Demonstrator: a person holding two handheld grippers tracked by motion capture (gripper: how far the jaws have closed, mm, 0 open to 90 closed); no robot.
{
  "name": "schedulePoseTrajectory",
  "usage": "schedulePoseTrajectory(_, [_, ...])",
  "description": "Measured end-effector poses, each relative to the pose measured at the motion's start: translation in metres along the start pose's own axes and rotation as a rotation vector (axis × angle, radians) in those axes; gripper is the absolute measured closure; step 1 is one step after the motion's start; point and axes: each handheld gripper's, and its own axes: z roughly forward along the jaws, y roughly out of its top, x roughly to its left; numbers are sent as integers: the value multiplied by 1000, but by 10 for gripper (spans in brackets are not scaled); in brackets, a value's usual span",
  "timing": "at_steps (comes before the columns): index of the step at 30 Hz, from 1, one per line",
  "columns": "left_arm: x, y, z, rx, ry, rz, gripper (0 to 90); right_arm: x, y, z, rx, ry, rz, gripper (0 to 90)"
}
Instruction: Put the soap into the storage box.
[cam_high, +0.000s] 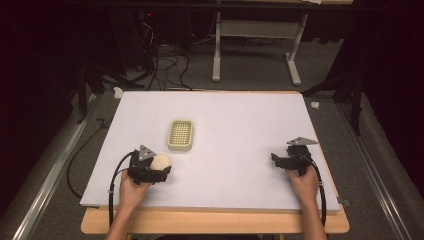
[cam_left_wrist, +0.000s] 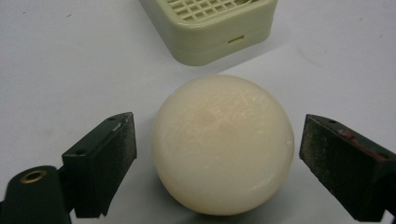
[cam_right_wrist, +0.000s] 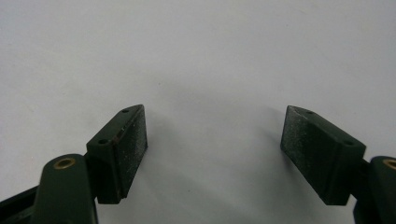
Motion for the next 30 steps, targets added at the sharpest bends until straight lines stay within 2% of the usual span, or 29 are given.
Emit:
schedulePoseTrajectory(19, [-5,0,15,46,14,14,147,0,0,0,-1,-1,-2,233])
schedulePoseTrajectory(28, [-4,-3,15,38,21,-2,161,0,0,0,-1,-2,-3,233])
schedulePoseTrajectory(30, [-3,-4,14,33,11,-11,175,0,0,0,-1,-2,-4,233])
